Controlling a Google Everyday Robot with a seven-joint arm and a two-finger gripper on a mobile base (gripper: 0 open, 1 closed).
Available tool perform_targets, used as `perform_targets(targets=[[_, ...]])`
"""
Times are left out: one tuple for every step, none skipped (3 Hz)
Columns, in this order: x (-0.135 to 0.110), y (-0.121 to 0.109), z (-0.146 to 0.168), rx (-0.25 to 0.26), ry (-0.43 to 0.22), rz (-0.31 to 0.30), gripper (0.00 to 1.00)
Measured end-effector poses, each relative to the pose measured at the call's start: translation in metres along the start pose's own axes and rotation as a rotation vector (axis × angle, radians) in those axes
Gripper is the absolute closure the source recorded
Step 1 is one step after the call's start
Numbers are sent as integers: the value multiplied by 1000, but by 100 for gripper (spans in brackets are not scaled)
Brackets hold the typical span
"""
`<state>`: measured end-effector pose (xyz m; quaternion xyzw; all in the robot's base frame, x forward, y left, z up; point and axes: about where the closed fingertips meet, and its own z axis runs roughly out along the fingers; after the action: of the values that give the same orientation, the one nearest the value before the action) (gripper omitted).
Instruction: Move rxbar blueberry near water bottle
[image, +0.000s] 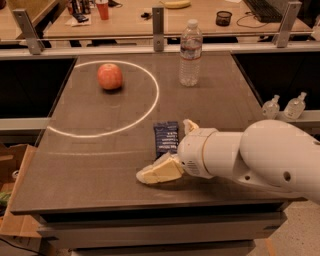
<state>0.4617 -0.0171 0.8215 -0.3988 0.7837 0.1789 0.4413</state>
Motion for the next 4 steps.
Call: perform_targets(targets=[[6, -5, 13, -2, 3, 3, 0], [8, -6, 15, -2, 7, 4, 0], [7, -6, 14, -2, 7, 4, 18], [5, -6, 13, -2, 7, 4, 41]])
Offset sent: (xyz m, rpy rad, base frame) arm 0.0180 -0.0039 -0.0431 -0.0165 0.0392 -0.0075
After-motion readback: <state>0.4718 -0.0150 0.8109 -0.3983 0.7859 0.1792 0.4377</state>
